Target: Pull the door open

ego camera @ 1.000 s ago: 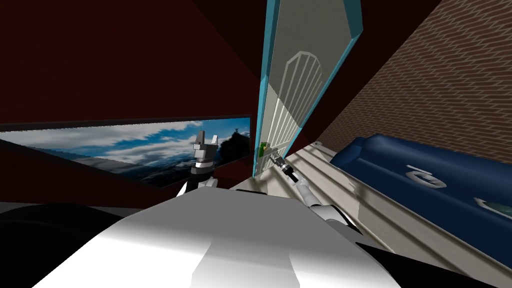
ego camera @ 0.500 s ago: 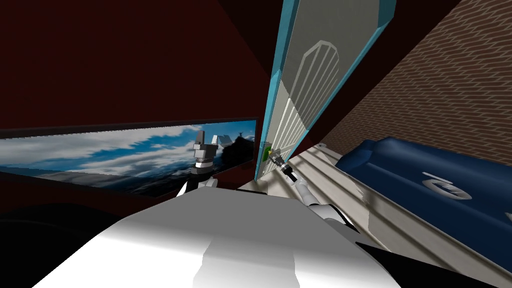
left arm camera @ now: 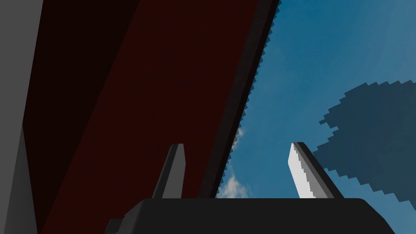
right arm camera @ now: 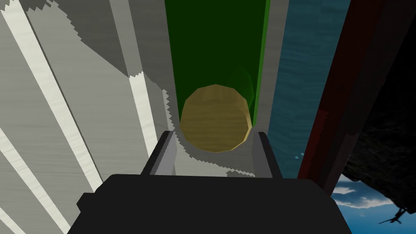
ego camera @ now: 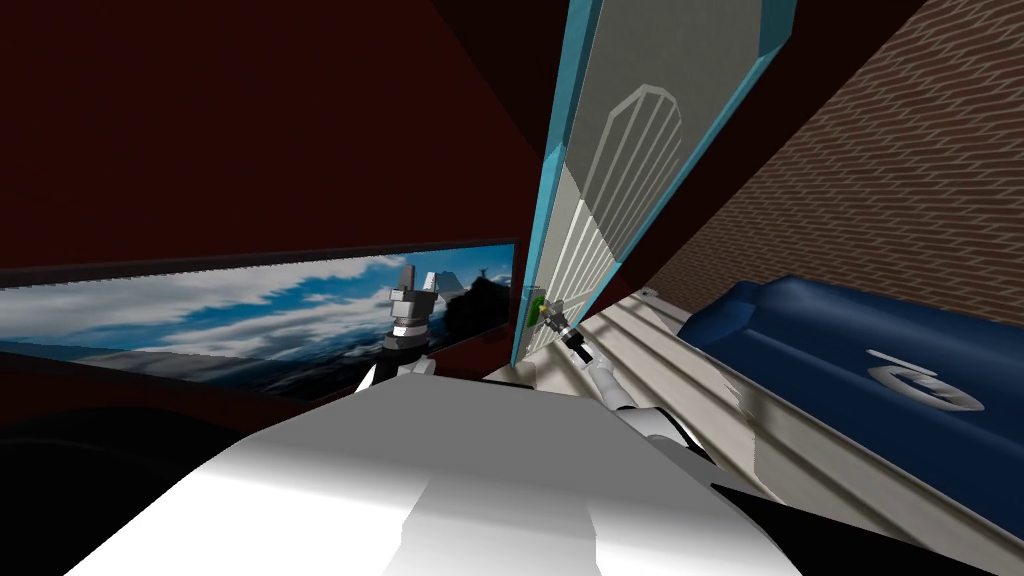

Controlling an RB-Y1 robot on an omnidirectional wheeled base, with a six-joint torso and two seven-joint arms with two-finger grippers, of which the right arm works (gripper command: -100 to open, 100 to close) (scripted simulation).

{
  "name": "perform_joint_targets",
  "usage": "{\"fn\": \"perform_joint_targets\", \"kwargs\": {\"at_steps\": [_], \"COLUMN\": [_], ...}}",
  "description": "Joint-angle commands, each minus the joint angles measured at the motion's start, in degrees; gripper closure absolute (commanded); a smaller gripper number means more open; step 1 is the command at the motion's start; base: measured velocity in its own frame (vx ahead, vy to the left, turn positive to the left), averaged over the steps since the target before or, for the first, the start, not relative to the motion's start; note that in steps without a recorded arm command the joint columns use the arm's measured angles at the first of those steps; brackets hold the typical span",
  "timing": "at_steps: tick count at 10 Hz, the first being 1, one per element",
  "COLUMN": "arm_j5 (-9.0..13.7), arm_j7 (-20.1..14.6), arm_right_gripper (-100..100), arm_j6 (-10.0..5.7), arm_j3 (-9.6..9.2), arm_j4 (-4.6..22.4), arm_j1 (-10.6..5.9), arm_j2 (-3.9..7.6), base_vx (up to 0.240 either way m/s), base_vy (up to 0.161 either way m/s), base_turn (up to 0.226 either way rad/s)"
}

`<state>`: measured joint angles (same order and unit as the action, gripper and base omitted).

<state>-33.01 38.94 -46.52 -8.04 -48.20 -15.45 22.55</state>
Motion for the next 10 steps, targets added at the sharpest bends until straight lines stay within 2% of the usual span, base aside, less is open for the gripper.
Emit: {"fn": "perform_joint_targets", "kwargs": {"at_steps": [1,5,6,10], "arm_j5": [0.0,0.0,-0.05,-0.18], "arm_j7": [-0.02,-0.02,-0.41,-1.35], "arm_right_gripper": [100,100,-100,-100], "arm_j6": [-0.02,-0.02,-0.3,-0.99], "arm_j3": [0.0,0.0,-0.14,-0.49], "arm_j4": [0.0,0.0,-0.11,-0.39], "arm_j1": [0.0,0.0,0.15,0.51], "arm_j2": [0.01,0.01,0.45,1.52], "base_vx": [-0.018,0.0,-0.095,-0.168], "base_vy": [-0.006,0.0,-0.045,-0.095], "base_turn": [-0.011,0.0,-0.047,-0.042]}}
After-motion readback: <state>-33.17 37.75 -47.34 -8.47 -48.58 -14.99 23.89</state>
